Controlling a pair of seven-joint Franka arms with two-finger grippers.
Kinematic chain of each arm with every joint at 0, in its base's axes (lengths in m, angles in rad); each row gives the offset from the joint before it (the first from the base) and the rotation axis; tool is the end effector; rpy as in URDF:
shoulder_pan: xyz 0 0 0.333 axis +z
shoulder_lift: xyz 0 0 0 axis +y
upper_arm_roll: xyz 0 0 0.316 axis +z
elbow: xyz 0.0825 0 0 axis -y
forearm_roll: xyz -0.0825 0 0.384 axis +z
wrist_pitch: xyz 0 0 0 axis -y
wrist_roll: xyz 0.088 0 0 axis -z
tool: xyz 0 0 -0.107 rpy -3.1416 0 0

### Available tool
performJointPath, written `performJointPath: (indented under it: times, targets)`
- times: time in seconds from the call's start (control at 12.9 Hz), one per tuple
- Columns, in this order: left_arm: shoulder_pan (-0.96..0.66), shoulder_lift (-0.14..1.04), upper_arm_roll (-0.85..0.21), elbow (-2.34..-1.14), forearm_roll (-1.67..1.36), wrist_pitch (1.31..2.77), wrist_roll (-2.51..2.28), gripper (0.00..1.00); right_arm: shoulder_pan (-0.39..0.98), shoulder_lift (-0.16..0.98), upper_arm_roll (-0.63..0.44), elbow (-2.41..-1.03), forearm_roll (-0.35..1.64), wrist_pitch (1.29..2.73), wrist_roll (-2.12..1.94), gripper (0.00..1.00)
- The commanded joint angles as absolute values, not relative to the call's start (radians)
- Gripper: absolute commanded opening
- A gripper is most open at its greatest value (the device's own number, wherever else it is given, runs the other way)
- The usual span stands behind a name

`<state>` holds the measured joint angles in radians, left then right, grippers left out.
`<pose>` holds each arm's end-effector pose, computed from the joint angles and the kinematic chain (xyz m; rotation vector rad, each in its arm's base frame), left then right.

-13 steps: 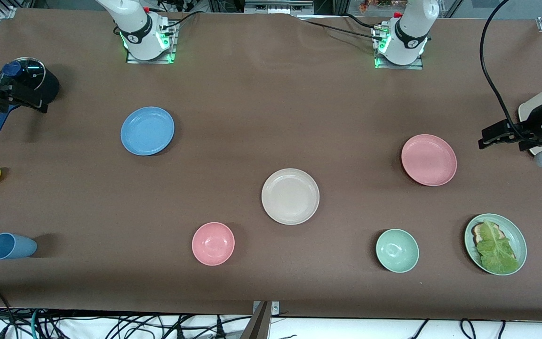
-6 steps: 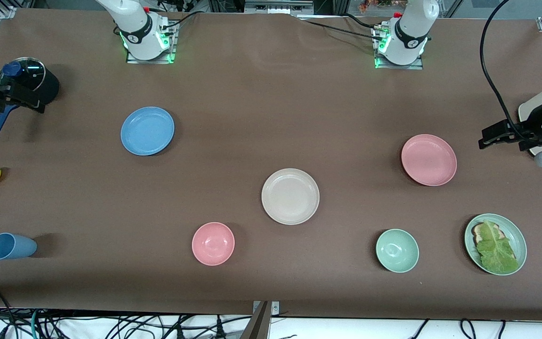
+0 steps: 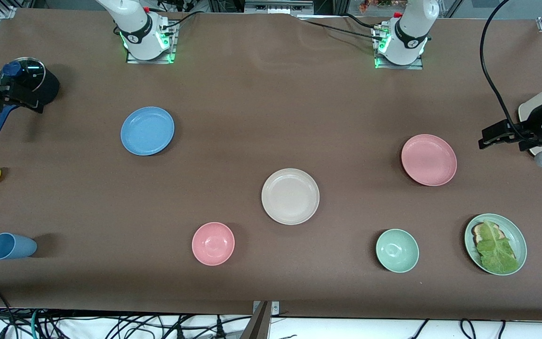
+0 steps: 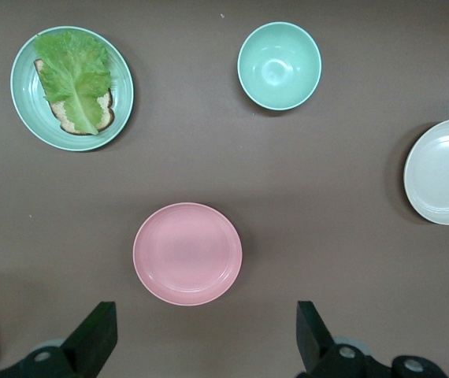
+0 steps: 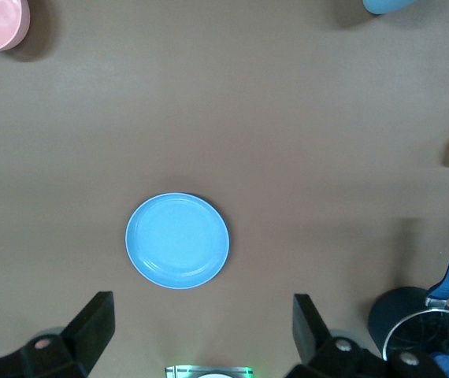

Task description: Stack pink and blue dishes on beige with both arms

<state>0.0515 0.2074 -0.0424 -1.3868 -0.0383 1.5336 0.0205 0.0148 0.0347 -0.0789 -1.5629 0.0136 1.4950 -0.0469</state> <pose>0.6129 0.0041 0.5868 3.0922 -0.0170 -0.0923 0.5550 -0.0333 0.6027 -3.1209 0.0265 0.1589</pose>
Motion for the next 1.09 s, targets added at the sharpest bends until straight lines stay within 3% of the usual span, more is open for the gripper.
performJointPath:
  times: [0.0,0.7,1.01]
  targets:
    - [0.058,0.221,-0.046,-1.355,-0.058,1.522,0.023,1.0,0.012,0.029,-0.075,-1.557,0.0,1.486,-0.057,1.0]
    - [0.046,0.224,-0.048,-1.355,-0.06,1.522,0.029,1.0,0.012,0.029,-0.075,-1.557,0.002,1.485,-0.058,1.0]
    - [0.087,0.296,-0.043,-1.355,-0.144,1.525,0.026,1.0,0.012,0.029,-0.075,-1.557,0.003,1.485,-0.06,1.0]
